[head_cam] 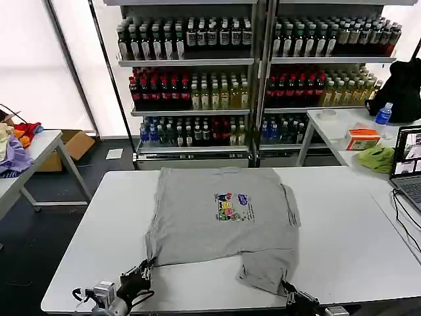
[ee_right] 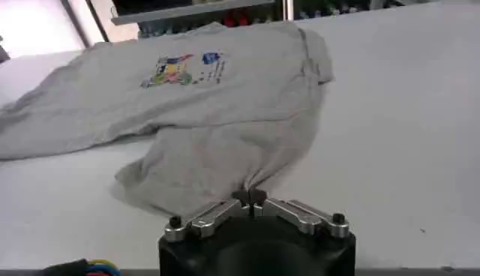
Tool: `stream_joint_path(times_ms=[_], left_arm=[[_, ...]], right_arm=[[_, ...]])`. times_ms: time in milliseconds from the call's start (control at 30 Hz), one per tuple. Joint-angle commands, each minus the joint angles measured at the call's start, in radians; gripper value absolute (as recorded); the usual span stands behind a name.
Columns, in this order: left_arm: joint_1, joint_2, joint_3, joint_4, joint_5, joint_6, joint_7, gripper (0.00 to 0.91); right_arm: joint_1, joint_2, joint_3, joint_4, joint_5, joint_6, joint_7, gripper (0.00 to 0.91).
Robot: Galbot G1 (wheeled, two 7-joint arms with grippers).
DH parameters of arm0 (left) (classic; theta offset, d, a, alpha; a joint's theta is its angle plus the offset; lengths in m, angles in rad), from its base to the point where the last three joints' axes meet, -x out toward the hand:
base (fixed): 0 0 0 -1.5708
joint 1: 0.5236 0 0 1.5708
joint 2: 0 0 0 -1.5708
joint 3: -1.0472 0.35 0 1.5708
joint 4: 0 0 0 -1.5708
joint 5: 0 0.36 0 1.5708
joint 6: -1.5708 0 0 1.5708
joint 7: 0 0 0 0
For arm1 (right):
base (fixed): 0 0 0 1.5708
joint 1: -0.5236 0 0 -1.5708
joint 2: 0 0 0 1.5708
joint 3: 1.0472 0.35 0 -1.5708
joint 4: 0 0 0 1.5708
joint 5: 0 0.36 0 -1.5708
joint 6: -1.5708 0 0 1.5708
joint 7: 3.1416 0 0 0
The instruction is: Fold and organize the clothes.
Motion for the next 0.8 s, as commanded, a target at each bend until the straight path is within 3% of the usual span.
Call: stream_joint_path(times_ms=[33,367,600,800], left_arm=[[0.030,-0.005,-0.001,-0.055,0.004,-0.034,-0.013,0.010],[0.149,-0.016,-0.052,-0.217,0.042,-0.030,-0.033,0.010],[0.293,0.020,-0.129,-0.298,0.026,-0.011,-0.035,0.010],[0.355,0.066,-0.211,-0.328,-0.019,0.025,-0.016,0.010]], right_arm=[[-0.039,-0.011,0.031,0.034,0.024,0.127,-0.073,0.000],[-0.238,-0.036,0.098,0.121,0.038,0.158,-0.101,0.000],[-0.392,-0.035,0.105,0.173,0.007,0.208,-0.122,0.000],[-0.413,-0.024,0.108,0.222,0.014,0.239,-0.133,0.000]])
